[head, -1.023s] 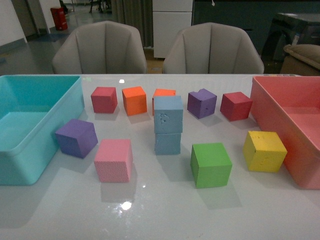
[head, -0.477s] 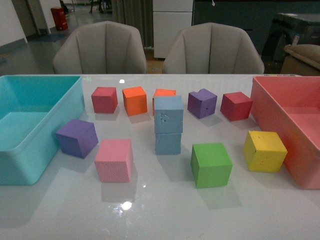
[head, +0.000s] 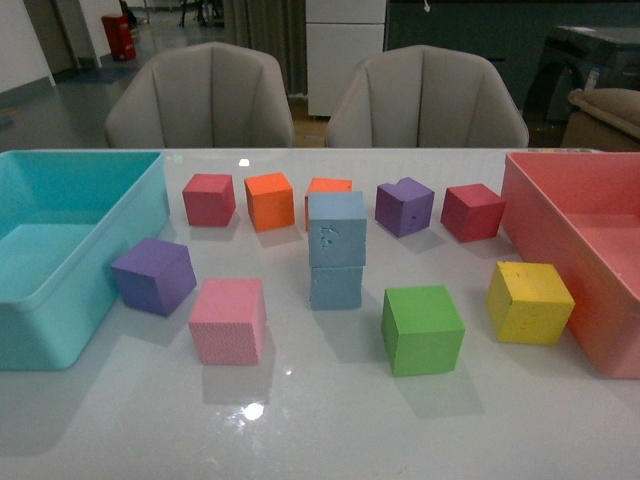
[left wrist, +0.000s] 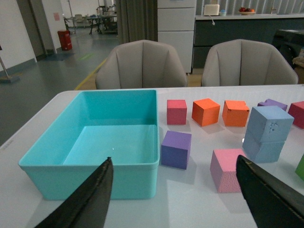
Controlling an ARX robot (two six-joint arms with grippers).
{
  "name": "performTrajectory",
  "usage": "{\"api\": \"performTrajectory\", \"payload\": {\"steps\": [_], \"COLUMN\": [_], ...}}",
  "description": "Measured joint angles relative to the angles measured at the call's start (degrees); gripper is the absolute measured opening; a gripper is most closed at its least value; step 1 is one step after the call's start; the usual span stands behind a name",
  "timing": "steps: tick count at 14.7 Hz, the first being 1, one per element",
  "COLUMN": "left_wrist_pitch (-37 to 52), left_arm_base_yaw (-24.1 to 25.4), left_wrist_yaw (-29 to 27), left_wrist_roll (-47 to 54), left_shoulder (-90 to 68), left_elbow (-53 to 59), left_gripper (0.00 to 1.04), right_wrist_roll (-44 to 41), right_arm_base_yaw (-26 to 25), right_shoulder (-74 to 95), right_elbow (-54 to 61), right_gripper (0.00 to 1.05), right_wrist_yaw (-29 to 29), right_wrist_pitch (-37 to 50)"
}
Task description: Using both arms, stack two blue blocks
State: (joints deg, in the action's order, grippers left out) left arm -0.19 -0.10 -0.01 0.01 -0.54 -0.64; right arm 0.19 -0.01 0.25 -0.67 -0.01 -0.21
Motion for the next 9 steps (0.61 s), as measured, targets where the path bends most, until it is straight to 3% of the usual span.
{"api": "performTrajectory", "payload": {"steps": [2,9], "left_wrist_pitch": [0.0,0.0], "left_arm_base_yaw": [0.0,0.0], "left_wrist_yaw": [0.0,0.0], "left_wrist_roll": [0.0,0.0], "left_shoulder": [0.0,0.0], "left_elbow": [0.0,0.0], "left_gripper": [1.00,0.98], "right_wrist_roll": [0.0,0.0], "right_arm_base_yaw": [0.0,0.0], "right_shoulder": [0.0,0.0], "right_elbow": [0.0,0.0], "right_gripper": [0.98,0.98], "right_wrist_yaw": [0.0,0.0], "right_wrist_pitch": [0.0,0.0]}}
